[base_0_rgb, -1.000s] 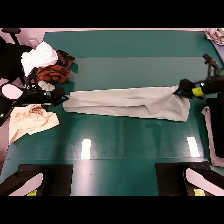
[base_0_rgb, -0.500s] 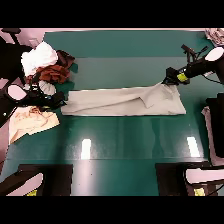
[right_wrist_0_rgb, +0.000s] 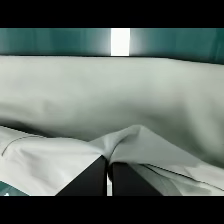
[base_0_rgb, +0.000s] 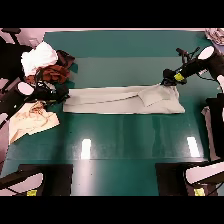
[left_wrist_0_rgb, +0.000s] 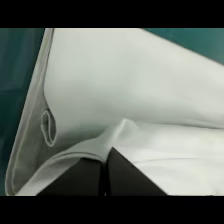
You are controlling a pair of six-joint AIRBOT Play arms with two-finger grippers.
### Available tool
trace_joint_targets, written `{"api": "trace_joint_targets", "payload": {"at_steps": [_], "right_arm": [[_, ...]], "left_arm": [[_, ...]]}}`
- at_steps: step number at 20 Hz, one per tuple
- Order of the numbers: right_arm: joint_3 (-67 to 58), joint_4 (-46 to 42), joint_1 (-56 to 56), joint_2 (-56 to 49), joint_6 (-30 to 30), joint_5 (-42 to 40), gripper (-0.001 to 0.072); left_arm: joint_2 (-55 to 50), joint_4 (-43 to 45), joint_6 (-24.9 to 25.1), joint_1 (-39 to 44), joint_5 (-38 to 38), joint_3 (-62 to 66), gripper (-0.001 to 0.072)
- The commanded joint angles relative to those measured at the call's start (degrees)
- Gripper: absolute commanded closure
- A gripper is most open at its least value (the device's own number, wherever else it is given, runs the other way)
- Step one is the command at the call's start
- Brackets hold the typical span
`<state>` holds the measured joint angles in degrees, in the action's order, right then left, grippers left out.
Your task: Fold the shirts.
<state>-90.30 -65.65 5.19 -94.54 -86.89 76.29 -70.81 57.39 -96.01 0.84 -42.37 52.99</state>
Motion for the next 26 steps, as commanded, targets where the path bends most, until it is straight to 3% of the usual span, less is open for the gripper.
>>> {"api": "trace_joint_targets", "payload": {"at_steps": [1,10,11,13,14,18,19,20,21,24,26], "right_arm": [[-0.2,-2.5,0.0,-0.3,-0.1,-1.3,0.0684],[-0.2,-3.4,-0.1,-4.7,-0.1,-8.2,0.0680],[-0.2,-3.4,-0.5,-5.7,0.0,-8.9,0.0658],[-0.2,-3.4,-0.8,-6.6,0.0,-9.6,0.0400],[-0.4,-3.6,-0.9,-6.4,0.0,-9.7,0.0328],[-1.7,-14.3,0.1,-1.5,0.0,-5.7,0.0327],[-1.6,-18.2,0.7,0.1,0.0,-3.2,0.0269],[-0.1,-19.5,1.5,2.3,-0.1,-1.7,0.0021],[2.6,-19.3,3.1,4.6,-0.4,-1.8,0.0001],[9.9,-17.0,8.9,7.8,0.1,-0.5,-0.0002],[13.6,-4.1,15.7,7.4,5.4,0.4,-0.0002]], "left_arm": [[-1.0,-1.4,1.6,0.0,2.2,3.5,0.0679],[-9.1,-3.4,1.6,0.0,10.1,4.2,0.0677],[-10.2,-3.9,1.5,0.0,10.8,4.2,0.0621],[-11.8,-4.1,1.5,0.0,10.5,4.7,0.0221],[-12.0,-4.0,1.6,0.0,9.7,5.3,0.0160],[-11.3,-3.4,6.1,0.0,2.6,13.1,0.0161],[-11.3,-3.3,7.7,0.0,-0.8,16.2,0.0162],[-11.3,-3.1,9.4,0.4,-4.6,19.5,0.0207],[-11.3,-2.2,11.3,1.1,-7.6,22.3,0.0285],[-11.5,7.0,12.0,5.4,-14.5,28.7,0.0306],[-12.1,11.6,12.0,8.1,-16.9,30.4,0.0329]]}}
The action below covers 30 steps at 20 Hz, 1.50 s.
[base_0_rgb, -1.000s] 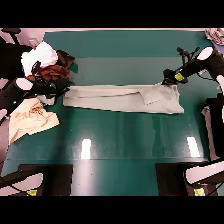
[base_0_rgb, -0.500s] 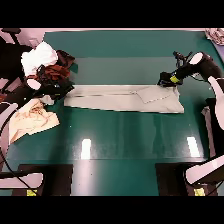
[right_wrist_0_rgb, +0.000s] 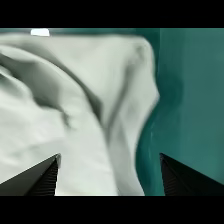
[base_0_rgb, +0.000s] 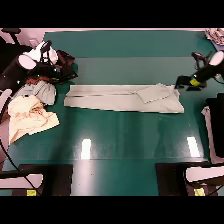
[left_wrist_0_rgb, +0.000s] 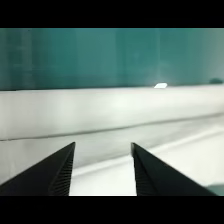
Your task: Fold the shirts.
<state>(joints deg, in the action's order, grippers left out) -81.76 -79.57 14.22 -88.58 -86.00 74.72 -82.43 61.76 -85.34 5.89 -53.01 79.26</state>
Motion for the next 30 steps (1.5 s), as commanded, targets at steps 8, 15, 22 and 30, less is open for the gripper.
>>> {"api": "trace_joint_targets", "payload": {"at_steps": [8,15,22,30], "right_arm": [[4.2,31.7,19.1,-9.4,19.5,7.6,-0.0002],[4.3,31.5,11.7,-16.1,23.7,6.8,-0.0002],[4.4,31.5,1.2,-13.7,24.0,0.3,0.0515],[4.2,32.0,-7.6,-0.9,8.4,0.4,0.0685]], "left_arm": [[-6.4,7.2,3.0,5.5,-11.5,4.2,0.0477],[-14.1,7.7,7.0,13.5,-11.9,11.3,0.0478],[-21.2,6.8,9.4,16.9,-12.3,16.4,0.0604],[-23.6,4.0,11.9,18.9,-7.5,16.4,0.0650]]}}
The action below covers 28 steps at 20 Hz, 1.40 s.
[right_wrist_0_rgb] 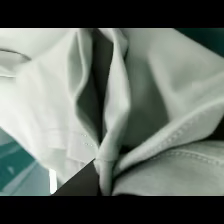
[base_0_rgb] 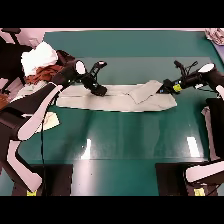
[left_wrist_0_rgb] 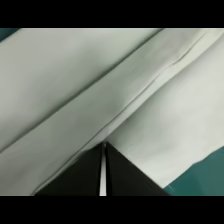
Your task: Fold the shirts.
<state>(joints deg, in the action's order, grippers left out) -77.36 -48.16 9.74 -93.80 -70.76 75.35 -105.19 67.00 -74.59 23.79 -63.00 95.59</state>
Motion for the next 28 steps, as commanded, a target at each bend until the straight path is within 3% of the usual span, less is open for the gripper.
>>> {"api": "trace_joint_targets", "payload": {"at_steps": [1,6,12,19,23,28], "right_arm": [[-0.2,0.7,-4.0,6.2,-10.4,-0.2,0.0685],[-0.2,13.3,-7.0,13.7,-18.0,-0.5,0.0686],[-0.2,28.3,-14.5,18.3,-26.6,-9.7,0.0686],[-0.2,28.0,-23.6,12.6,-25.4,-10.8,0.0687],[-0.2,25.5,-23.5,11.4,-25.1,-10.9,0.0686],[-0.2,25.6,-27.6,11.3,-24.6,-17.8,0.0687]], "left_arm": [[-1.3,-1.2,1.2,1.6,3.2,0.1,0.0651],[-4.2,-1.5,0.8,3.3,3.7,0.0,0.0650],[-5.2,-2.0,-0.4,3.4,4.2,0.0,0.0650],[-4.0,-2.3,-3.5,3.4,3.1,0.2,0.0650],[-0.4,-0.7,-6.5,1.5,-6.3,6.6,0.0649],[6.3,8.4,-15.7,-6.5,-18.6,19.9,0.0648]]}}
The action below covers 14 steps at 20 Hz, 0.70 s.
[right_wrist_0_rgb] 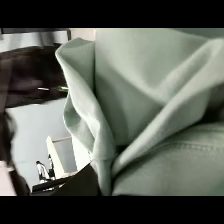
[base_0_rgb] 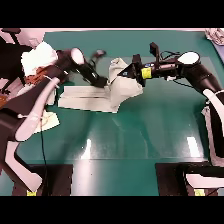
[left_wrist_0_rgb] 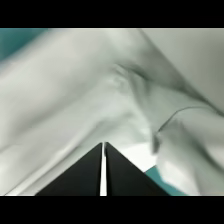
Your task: Fold the shirts.
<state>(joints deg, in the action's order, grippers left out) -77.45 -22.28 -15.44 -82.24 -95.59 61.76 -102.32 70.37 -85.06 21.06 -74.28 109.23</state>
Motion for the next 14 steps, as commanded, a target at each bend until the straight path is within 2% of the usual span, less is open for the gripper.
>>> {"api": "trace_joint_targets", "payload": {"at_steps": [1,4,8,12,13,14], "right_arm": [[-0.1,-0.2,-4.4,-0.5,0.6,-6.9,0.0686],[-4.2,-0.3,-11.0,-5.5,0.7,-13.4,0.0687],[-19.5,-0.3,-20.2,-20.7,0.7,-20.4,0.0687],[-36.4,1.4,-26.0,-38.1,-4.5,-21.5,0.0682],[-39.9,3.1,-27.2,-41.7,-4.5,-23.8,0.0612],[-41.6,5.2,-28.2,-44.2,-4.5,-28.7,0.0434]], "left_arm": [[4.9,7.2,-6.1,-5.7,-8.7,8.1,0.0648],[10.8,11.0,-6.7,-10.9,-12.7,8.7,0.0648],[15.4,14.2,-7.1,-13.5,-20.5,8.6,0.0647],[17.0,14.9,-7.0,-13.5,-24.9,8.5,0.0648],[17.1,14.9,-7.0,-13.5,-25.2,8.6,0.0648],[17.1,14.9,-7.1,-13.5,-25.4,8.6,0.0648]]}}
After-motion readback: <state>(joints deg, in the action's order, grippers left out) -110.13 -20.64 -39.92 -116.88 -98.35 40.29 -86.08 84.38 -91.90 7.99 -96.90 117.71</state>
